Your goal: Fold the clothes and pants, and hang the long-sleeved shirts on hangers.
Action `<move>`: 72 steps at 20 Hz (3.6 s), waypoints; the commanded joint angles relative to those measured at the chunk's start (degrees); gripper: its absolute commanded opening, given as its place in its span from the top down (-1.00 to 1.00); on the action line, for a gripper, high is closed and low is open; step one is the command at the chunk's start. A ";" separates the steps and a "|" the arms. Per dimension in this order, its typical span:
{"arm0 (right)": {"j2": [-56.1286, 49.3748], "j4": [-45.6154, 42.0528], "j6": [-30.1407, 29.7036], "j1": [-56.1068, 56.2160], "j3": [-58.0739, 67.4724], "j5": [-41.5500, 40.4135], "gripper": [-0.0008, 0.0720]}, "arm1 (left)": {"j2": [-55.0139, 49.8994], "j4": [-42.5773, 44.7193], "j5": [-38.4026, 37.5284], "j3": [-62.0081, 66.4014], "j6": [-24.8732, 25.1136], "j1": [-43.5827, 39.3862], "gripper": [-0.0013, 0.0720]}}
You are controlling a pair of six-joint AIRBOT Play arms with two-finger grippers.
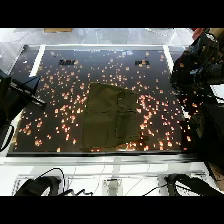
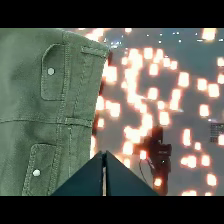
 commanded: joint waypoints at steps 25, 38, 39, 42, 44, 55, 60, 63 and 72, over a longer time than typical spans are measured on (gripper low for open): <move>-0.02 -12.13 -6.54 -0.04 -0.76 3.15 0.86 | 0.09 -0.83 -0.26 0.02 -0.07 -0.02 0.93; -0.02 28.09 -30.05 -7.45 -51.71 -9.22 -0.05 | -8.39 0.11 -18.91 -5.77 -19.12 4.26 0.93; -0.11 28.44 -28.79 -7.45 -53.40 -11.61 -0.05 | -10.71 -1.11 -21.05 -6.62 -20.33 5.49 0.93; -3.19 30.05 -26.84 -7.45 -54.93 -12.66 -0.11 | -18.69 -9.70 -24.15 -8.55 -19.67 8.33 0.91; -6.69 34.25 -27.30 -7.45 -54.90 -13.29 -0.15 | -23.63 -12.41 -24.11 -8.81 -16.11 8.33 0.90; -19.15 46.42 -34.91 -7.43 -54.80 -18.03 -0.25 | -35.15 -16.76 -24.44 -8.79 -12.41 8.35 -0.76; -19.15 47.58 -39.85 -7.10 -54.80 -15.30 -0.09 | -36.57 -17.05 -25.88 -8.81 -11.61 9.38 -0.76; -19.15 47.63 -42.42 -5.07 -54.80 -15.21 -0.07 | -39.01 -20.83 -33.07 -8.83 -4.48 13.38 -0.76; -19.12 47.43 -42.42 0.35 -54.80 -16.46 0.71 | -49.05 -37.86 -40.35 -8.85 5.09 22.43 -0.76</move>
